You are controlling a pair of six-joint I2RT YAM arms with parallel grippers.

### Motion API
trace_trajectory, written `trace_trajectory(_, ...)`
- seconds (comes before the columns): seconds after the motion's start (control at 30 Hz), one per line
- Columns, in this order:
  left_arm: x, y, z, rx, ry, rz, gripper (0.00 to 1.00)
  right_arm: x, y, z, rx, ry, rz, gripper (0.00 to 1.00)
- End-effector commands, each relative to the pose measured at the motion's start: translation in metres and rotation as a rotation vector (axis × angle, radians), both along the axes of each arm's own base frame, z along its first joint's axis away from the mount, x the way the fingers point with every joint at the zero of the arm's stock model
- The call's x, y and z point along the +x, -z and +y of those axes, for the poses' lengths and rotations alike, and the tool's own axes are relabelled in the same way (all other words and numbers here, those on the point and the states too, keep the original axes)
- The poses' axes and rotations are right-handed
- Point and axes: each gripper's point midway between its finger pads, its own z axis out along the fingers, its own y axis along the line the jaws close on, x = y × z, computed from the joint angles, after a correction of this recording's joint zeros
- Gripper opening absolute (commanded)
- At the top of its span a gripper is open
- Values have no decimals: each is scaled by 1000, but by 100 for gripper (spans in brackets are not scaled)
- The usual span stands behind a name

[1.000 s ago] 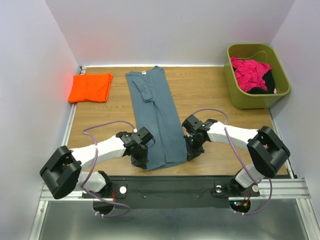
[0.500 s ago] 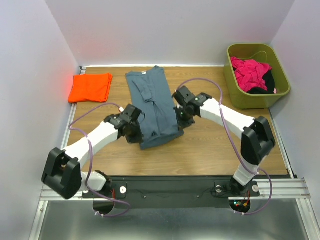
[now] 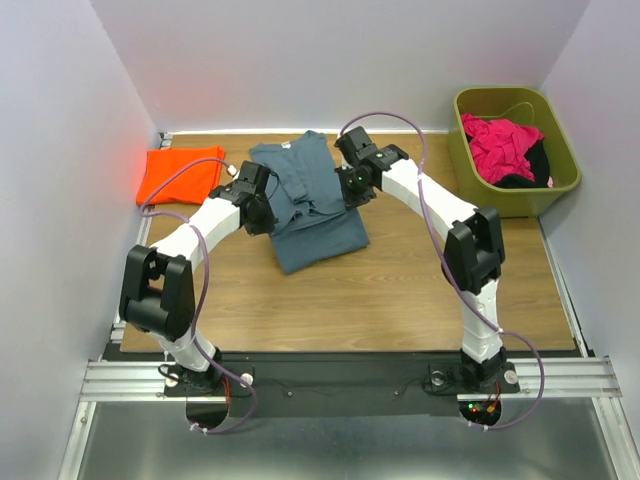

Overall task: Fold and stack the t-shirts
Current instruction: Fold the tshirt

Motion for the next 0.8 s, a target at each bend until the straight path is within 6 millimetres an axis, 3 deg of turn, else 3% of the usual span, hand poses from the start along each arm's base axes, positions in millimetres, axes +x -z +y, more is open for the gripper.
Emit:
trace_trajectory(0.0,37,-18,8,63,17,-101,0,30,-7,-5,-47,0,-75,1)
trace_trajectory(0.03,43,-19,9,70,21,-110,0,37,-13,-5,-42,-1,-95,1)
trace_trajectory(0.27,70,-11,6,80,25,-129,0,59,-1,-11,-60,8,-110,1)
trace_trajectory(0.43,76,-4,5,78,24,-122,0,66,9,-16,-60,20,-111,1)
trace_trajectory(0.77,82,7,10,75,2,-116,0,80,15,-8,-38,-3,-140,1)
